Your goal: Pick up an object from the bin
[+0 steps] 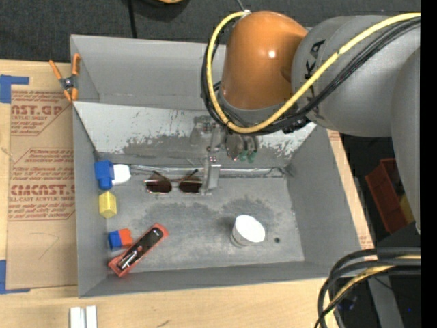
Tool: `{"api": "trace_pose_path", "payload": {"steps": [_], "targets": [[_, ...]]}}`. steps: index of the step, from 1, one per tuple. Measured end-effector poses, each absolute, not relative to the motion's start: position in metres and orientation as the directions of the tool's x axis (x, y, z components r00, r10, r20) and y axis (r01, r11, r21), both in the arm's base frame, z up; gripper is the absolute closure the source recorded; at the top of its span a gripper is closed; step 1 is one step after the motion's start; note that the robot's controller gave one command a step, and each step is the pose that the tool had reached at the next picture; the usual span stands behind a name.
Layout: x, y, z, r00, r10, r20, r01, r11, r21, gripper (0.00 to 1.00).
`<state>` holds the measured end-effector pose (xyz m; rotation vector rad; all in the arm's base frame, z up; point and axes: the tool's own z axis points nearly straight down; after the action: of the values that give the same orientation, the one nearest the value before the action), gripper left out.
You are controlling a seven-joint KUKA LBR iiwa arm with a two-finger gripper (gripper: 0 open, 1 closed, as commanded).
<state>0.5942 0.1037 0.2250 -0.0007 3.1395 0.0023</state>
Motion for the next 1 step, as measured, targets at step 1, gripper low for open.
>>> {"api": "trace_pose_path", "payload": {"steps": [1], "targets": [[0.5886,0.0971,0.1600,-0.999,0.042,0.004,0.042,0.999,0.002,0.00]]}}
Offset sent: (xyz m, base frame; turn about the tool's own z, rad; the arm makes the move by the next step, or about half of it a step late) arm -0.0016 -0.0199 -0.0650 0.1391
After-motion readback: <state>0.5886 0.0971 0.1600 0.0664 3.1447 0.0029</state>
